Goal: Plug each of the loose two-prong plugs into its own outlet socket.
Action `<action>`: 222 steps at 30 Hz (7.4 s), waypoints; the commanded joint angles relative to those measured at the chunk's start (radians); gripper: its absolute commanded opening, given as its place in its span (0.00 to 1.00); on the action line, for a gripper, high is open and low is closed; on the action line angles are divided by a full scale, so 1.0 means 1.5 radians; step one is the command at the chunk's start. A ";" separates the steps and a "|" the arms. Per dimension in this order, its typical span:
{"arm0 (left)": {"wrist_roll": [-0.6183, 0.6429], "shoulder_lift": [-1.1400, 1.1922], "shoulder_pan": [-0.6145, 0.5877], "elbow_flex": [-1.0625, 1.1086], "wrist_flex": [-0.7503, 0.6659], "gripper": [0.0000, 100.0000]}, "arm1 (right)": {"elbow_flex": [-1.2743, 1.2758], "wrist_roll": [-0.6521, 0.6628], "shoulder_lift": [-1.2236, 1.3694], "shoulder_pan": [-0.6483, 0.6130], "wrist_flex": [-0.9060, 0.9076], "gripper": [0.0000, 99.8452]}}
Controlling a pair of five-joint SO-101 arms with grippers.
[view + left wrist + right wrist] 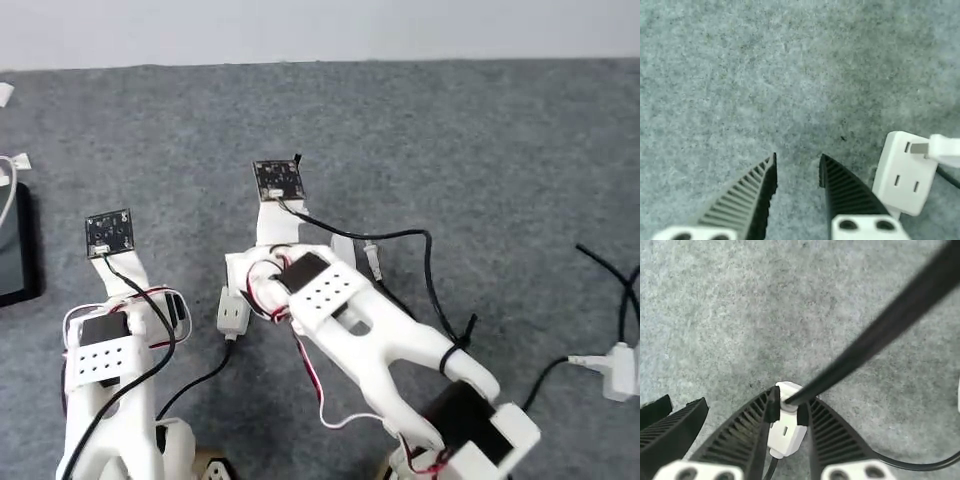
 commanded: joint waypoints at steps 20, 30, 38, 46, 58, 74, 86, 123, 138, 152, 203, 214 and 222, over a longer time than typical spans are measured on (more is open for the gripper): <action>-0.007 0.004 -0.021 -0.034 -0.016 0.08 | -0.167 0.054 0.167 -0.015 0.129 0.01; -0.077 0.005 0.036 -0.008 -0.003 0.08 | -0.060 0.069 -0.039 0.027 0.135 0.01; -0.253 0.003 0.158 0.007 0.099 0.18 | 0.122 0.104 -0.317 0.205 0.131 0.01; -0.349 -0.138 0.251 0.073 0.128 0.18 | 0.124 0.120 -0.249 0.247 0.127 0.01; -0.337 -0.572 0.342 0.154 0.268 0.21 | 0.100 0.121 -0.196 0.246 0.127 0.01; -0.336 -0.302 0.455 0.151 0.128 0.21 | 0.100 0.121 -0.197 0.246 0.132 0.01; -0.240 -0.023 0.457 0.084 -0.017 0.21 | 0.100 0.121 -0.197 0.244 0.133 0.01; 0.220 0.549 0.324 -0.430 -0.047 0.03 | 0.102 0.119 -0.197 0.245 0.132 0.01; 0.206 0.600 0.301 -0.489 0.024 0.31 | 0.103 0.119 -0.197 0.244 0.132 0.01; -0.039 0.136 0.118 -0.208 0.159 0.31 | 0.107 0.196 -0.188 0.178 0.257 0.01; -0.162 -0.170 -0.061 0.072 0.140 0.31 | 0.320 0.298 -0.263 0.140 0.177 0.01; -0.162 -0.171 -0.041 0.088 0.123 0.31 | 0.325 0.347 -0.218 0.267 0.200 0.01; -0.162 -0.171 -0.041 0.090 0.122 0.31 | 0.336 0.347 -0.224 0.272 0.195 0.01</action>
